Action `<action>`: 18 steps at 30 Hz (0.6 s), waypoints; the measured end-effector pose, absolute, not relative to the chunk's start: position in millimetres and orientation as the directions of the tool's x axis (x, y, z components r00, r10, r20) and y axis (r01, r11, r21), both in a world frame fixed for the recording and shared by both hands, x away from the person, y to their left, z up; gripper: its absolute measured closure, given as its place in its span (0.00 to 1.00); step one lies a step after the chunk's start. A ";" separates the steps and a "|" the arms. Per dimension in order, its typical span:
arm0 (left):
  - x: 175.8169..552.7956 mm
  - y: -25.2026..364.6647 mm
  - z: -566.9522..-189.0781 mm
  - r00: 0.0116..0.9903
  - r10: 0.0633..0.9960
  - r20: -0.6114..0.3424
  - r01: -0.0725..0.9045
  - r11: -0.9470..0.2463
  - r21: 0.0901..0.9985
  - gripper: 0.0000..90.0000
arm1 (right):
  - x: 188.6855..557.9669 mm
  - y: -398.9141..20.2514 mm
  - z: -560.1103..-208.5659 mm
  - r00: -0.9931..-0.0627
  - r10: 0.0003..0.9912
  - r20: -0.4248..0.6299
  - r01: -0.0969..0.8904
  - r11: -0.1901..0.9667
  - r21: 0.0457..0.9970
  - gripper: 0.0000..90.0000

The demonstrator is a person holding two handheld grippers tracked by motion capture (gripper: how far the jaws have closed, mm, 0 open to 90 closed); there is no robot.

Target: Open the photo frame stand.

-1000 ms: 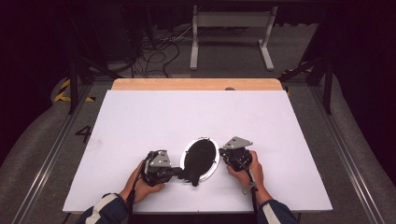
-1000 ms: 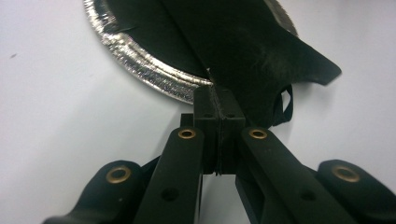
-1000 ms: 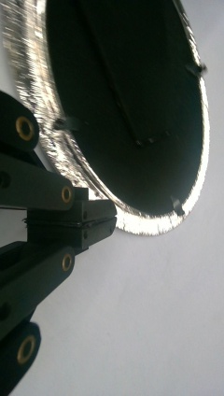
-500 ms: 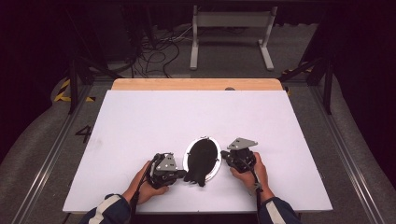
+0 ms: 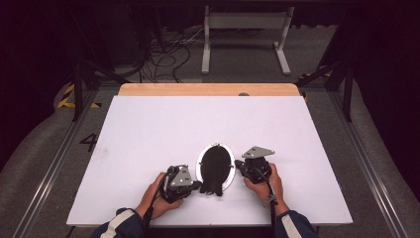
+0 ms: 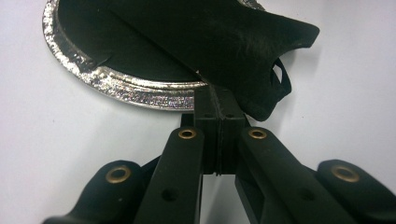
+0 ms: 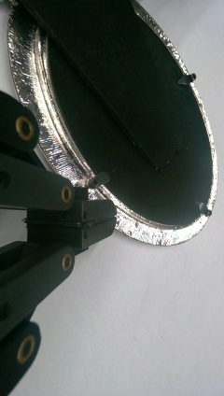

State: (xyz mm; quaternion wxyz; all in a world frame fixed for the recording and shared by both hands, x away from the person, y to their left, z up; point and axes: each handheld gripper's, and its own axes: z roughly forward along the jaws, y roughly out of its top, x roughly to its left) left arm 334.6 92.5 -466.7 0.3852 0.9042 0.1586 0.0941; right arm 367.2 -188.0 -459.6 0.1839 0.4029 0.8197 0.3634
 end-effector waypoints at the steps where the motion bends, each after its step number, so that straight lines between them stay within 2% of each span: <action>1: 335.3 92.1 -466.8 0.930 0.365 0.038 0.225 -0.648 0.728 1.00 | 367.4 -187.8 -459.7 -0.605 0.796 -0.011 0.526 0.410 0.745 1.00; 16: 339.4 86.6 -466.5 0.932 0.362 0.026 0.229 -0.644 0.730 1.00 | 374.9 -189.3 -461.3 -0.594 0.804 -0.028 0.512 0.405 0.757 1.00; 18: 339.7 88.5 -466.2 0.928 0.372 0.027 0.233 -0.635 0.737 0.94 | 374.1 -189.5 -461.3 -0.596 0.802 -0.037 0.506 0.412 0.758 0.99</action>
